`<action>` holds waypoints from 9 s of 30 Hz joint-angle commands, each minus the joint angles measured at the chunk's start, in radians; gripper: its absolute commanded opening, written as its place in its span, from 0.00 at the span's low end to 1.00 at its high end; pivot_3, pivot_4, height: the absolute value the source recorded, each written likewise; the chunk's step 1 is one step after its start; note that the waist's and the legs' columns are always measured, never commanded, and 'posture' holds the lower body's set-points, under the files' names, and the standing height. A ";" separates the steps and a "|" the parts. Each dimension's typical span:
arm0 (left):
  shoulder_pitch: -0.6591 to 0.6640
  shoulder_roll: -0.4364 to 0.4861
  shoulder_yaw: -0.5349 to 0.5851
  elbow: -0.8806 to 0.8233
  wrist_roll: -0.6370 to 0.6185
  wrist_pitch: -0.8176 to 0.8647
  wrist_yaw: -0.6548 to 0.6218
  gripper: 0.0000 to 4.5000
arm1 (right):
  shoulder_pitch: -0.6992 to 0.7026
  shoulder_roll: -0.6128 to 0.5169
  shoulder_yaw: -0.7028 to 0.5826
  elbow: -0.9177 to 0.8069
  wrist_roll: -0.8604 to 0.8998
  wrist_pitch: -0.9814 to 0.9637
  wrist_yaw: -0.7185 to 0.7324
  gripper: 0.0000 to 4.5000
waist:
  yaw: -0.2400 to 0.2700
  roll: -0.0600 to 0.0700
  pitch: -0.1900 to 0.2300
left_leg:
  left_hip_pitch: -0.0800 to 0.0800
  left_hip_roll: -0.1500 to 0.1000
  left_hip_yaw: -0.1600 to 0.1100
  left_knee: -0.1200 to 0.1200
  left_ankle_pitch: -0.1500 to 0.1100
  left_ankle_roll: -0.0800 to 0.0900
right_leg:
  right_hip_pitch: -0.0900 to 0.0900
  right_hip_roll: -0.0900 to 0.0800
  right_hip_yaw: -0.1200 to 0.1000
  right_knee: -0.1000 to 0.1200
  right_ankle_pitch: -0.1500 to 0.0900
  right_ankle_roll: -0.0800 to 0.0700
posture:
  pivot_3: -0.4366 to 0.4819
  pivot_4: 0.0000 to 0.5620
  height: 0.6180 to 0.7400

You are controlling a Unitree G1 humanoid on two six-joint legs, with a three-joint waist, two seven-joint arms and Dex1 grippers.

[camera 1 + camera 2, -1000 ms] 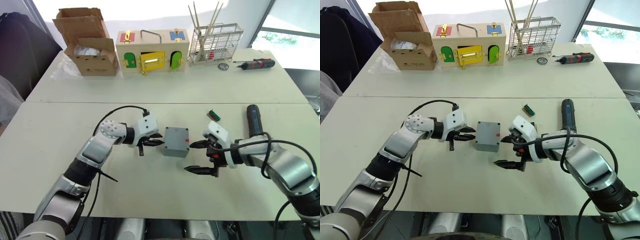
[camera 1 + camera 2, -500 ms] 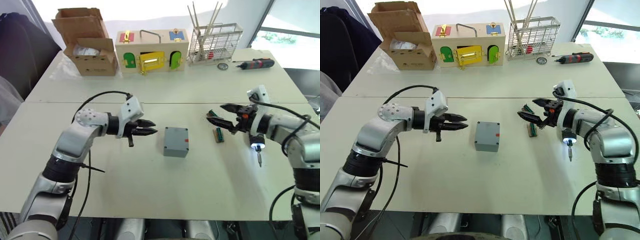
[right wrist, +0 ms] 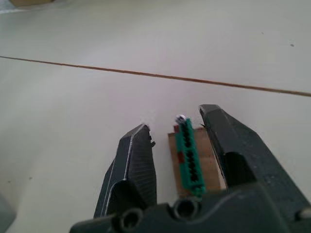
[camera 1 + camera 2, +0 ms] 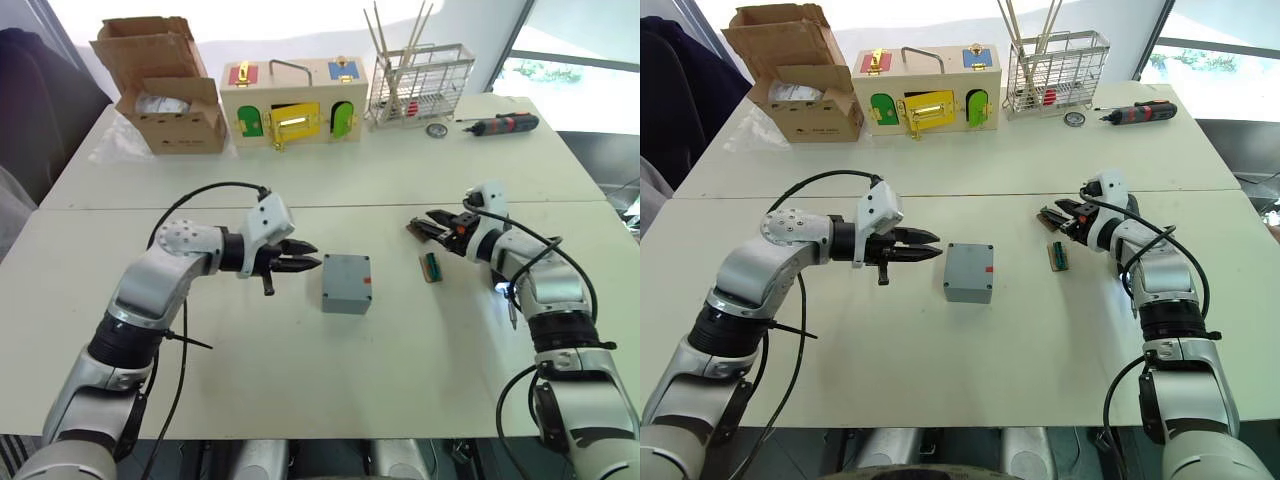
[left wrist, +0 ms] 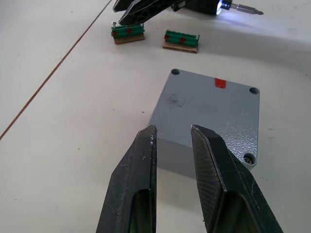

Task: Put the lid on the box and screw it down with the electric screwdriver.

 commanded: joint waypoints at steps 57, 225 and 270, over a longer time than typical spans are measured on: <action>0.088 0.156 0.006 -0.254 -0.134 0.075 -0.048 0.24 | 0.212 -0.061 0.002 -0.852 0.331 0.480 0.066 0.01 | 0.006 0.000 0.000 | 0.000 0.000 -0.001 0.001 -0.002 0.004 | 0.001 0.000 0.001 0.000 0.000 0.000 | 0.48 0.27 0.93; 0.060 0.117 -0.010 -0.180 -0.098 0.017 0.008 0.24 | 0.225 -0.026 0.037 -0.742 0.261 0.372 0.034 0.99 | 0.006 0.000 0.000 | 0.000 0.000 -0.001 0.001 -0.001 0.001 | 0.000 0.000 0.000 0.000 0.000 0.000 | 0.48 0.27 0.93; 0.118 0.045 -0.066 -0.430 -0.159 0.030 0.109 0.24 | -0.614 -0.304 0.741 0.617 -0.259 0.806 0.579 0.99 | 0.004 0.001 0.000 | -0.002 0.000 0.005 0.001 -0.002 0.003 | -0.004 -0.001 0.003 -0.001 0.000 0.000 | 0.48 0.27 0.93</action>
